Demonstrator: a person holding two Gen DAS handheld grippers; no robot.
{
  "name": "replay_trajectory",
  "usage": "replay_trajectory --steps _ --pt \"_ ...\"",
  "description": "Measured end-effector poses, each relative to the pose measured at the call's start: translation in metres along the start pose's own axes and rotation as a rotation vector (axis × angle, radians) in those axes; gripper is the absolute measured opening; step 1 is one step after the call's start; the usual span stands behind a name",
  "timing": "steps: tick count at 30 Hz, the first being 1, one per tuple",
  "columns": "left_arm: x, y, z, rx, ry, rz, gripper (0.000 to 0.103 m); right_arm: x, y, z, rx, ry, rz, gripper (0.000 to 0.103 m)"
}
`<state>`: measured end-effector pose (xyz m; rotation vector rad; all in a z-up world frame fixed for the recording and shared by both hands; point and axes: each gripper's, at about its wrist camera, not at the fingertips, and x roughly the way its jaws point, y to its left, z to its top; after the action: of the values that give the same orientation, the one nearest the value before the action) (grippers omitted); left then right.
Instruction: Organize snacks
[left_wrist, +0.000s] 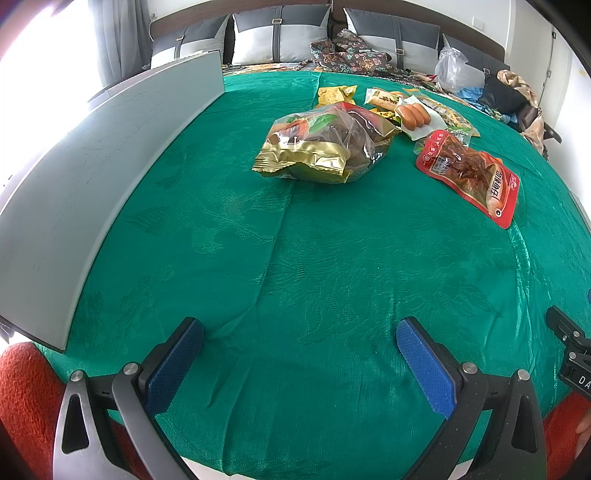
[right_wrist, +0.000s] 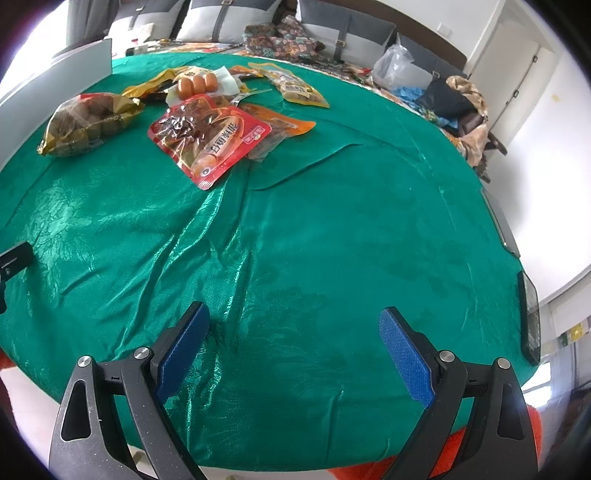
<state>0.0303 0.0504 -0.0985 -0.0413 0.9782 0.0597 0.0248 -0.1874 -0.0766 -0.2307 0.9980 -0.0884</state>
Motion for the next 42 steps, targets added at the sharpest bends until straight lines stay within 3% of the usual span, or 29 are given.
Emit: replay_trajectory --steps 31,34,38,42 --pt "0.001 0.0 0.004 0.02 0.016 -0.019 0.103 0.004 -0.001 0.003 0.018 0.018 0.009 0.095" --pt "0.002 0.01 0.017 0.008 0.071 -0.076 0.103 0.004 -0.002 0.002 0.031 0.013 0.018 0.095" --pt "-0.011 0.03 0.061 -0.054 0.022 -0.223 0.103 0.004 -0.003 0.001 0.041 0.004 0.028 0.095" --pt "-0.008 0.01 0.116 0.106 0.018 -0.246 0.103 0.005 -0.003 0.001 0.045 -0.005 0.032 0.095"
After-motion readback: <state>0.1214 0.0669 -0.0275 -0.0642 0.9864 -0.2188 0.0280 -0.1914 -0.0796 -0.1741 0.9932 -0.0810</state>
